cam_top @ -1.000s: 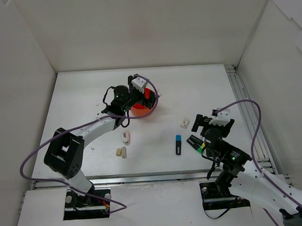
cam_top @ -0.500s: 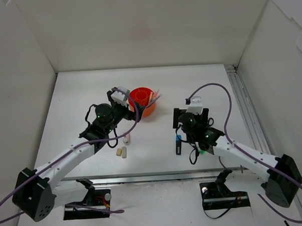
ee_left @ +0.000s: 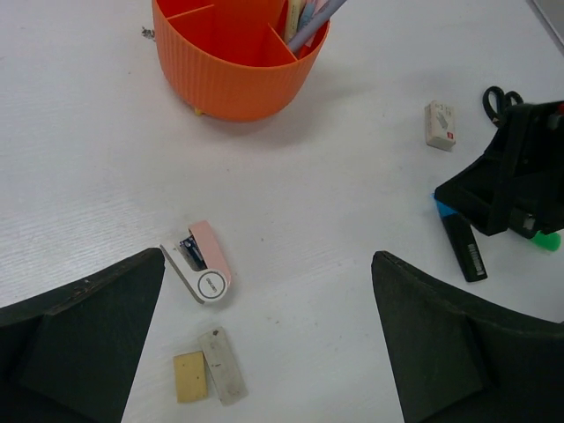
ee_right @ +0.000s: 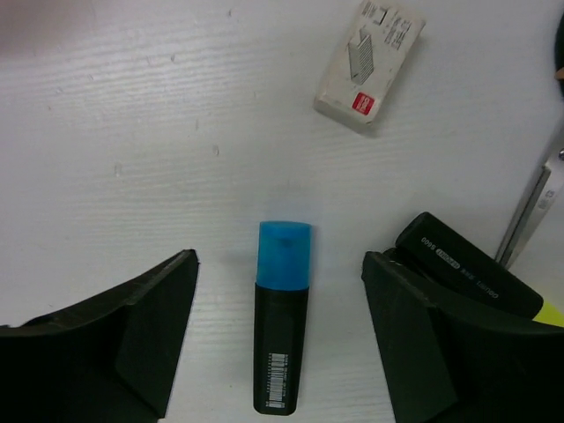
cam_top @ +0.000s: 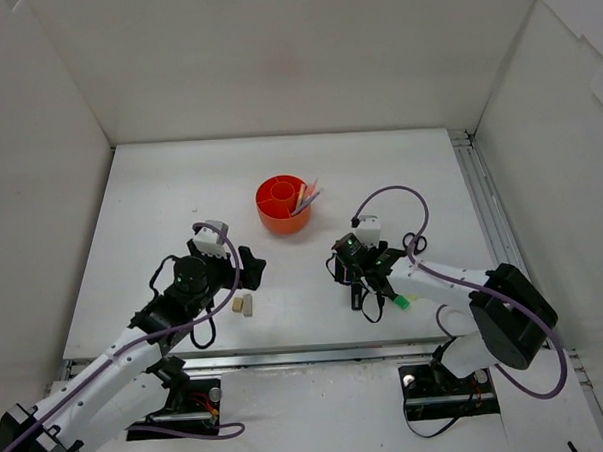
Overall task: Sort the stationery into containers
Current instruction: Pick up the stationery from the center of the board.
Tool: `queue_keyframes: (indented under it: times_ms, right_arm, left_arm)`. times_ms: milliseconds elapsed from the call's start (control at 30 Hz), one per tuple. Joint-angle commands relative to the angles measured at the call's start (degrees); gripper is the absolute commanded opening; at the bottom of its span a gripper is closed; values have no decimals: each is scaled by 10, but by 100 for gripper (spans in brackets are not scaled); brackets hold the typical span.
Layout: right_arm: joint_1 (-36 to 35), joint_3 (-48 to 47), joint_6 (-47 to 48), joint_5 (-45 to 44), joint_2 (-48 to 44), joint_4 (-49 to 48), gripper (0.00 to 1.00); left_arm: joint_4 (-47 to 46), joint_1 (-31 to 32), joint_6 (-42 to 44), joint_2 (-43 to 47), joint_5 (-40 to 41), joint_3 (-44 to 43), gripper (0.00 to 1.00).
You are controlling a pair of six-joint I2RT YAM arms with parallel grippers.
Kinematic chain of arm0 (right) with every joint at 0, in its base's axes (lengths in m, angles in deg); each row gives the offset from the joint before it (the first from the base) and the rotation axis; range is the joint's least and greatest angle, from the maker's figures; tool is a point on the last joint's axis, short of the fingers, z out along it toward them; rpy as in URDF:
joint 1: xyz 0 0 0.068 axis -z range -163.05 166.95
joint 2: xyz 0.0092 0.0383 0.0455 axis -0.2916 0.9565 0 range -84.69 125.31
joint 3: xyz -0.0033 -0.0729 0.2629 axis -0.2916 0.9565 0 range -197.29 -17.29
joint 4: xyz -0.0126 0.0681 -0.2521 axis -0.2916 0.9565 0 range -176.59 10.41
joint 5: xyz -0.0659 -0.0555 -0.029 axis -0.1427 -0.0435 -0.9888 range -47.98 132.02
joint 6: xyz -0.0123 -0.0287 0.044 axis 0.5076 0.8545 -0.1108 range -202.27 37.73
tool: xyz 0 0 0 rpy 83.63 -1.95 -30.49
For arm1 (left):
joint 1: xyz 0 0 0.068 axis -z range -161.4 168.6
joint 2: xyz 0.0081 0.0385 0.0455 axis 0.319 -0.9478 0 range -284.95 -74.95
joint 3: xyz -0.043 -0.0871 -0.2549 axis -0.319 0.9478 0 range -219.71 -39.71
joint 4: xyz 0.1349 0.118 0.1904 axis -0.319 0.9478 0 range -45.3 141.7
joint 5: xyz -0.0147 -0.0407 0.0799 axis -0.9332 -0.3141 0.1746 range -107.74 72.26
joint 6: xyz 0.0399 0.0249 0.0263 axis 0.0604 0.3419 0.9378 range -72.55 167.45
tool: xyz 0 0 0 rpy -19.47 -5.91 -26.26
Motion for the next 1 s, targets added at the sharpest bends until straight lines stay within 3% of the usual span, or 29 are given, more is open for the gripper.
queue_keyframes:
  times_ms: [0, 167, 267, 300, 400, 467, 600, 733, 833, 967]
  right_arm:
    - [-4, -10, -34, 20, 32, 4, 66]
    - [-4, -12, -43, 36, 63, 3, 58]
    - [-6, -8, -52, 34, 66, 4, 45]
    - [-6, -7, -55, 31, 64, 3, 32]
    - [-17, -10, -41, 5, 42, -1, 15]
    - [-23, -19, -22, -12, 16, -18, 12]
    - [-27, -17, 101, 13, -39, -136, 8]
    - [-27, -12, 266, 140, -67, -349, 7]
    - [-27, -19, 411, 226, -42, -462, 7]
    - [-26, -96, 547, 310, 25, -507, 7]
  left_arm:
    - [-8, 2, -31, 27, 15, 1, 99]
    - [13, 2, -40, 51, 33, 4, 99]
    - [21, 8, -44, 59, 40, 5, 100]
    - [24, 8, -46, 61, 41, 8, 99]
    - [25, 8, -47, 67, 47, 8, 100]
    - [41, 8, -48, 74, 53, 7, 100]
    - [55, 8, -51, 92, 67, 6, 99]
    - [87, 8, -58, 115, 93, 5, 99]
    - [109, 8, -63, 131, 104, 6, 99]
    - [127, 8, -72, 152, 109, 11, 99]
